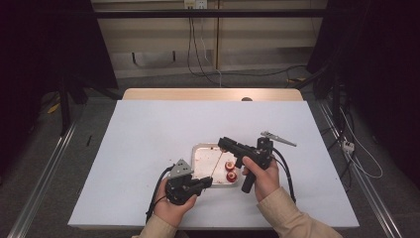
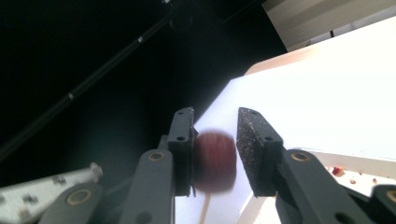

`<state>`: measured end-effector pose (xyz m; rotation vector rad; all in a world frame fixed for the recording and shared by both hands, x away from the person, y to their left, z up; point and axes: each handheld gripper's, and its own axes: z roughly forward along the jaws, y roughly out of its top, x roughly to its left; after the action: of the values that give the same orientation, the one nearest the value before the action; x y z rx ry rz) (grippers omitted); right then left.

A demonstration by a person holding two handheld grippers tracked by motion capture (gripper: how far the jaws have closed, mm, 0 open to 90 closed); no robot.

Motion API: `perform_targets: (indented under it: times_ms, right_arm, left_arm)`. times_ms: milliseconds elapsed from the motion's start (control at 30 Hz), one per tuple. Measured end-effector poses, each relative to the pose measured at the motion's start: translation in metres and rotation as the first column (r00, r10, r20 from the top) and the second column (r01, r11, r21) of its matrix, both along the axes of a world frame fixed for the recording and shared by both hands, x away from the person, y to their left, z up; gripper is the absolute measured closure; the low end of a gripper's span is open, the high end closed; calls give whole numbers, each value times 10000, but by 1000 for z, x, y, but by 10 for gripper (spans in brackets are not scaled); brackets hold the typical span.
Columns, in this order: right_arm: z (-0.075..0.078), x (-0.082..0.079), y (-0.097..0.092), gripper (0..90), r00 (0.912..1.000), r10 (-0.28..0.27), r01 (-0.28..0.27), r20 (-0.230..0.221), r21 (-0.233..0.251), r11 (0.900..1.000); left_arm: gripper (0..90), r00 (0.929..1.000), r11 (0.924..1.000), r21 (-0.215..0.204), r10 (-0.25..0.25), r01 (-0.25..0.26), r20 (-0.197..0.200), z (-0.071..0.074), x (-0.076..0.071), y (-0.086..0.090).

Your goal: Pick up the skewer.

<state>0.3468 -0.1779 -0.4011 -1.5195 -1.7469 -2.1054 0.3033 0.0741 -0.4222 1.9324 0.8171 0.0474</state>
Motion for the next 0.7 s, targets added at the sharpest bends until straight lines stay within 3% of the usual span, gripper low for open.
perform_targets:
  times_ms: [133,200,300,533,700]
  right_arm:
    - [2,1,-1,729,9999,68,-69,-119,-70,10000]
    - [2,2,-1,672,9998,100,-99,-185,8,10000]
    - [0,0,2,723,9995,231,-236,-238,-202,9995]
    - [-4,2,4,735,9983,203,-220,-551,-306,9993]
    - [-8,1,3,740,9977,87,-88,-669,-13,10000]
  left_arm:
    - [900,10000,9999,-109,-10,9,-17,0,-1,0]
    - [900,10000,9996,-293,43,-46,-74,0,-1,1]
    - [900,9999,9996,-269,62,-65,-96,-1,-1,1]
    - [900,9997,9999,-7,168,-169,-186,-2,-2,0]
    - [900,9995,9999,93,122,-120,-288,0,-2,-2]
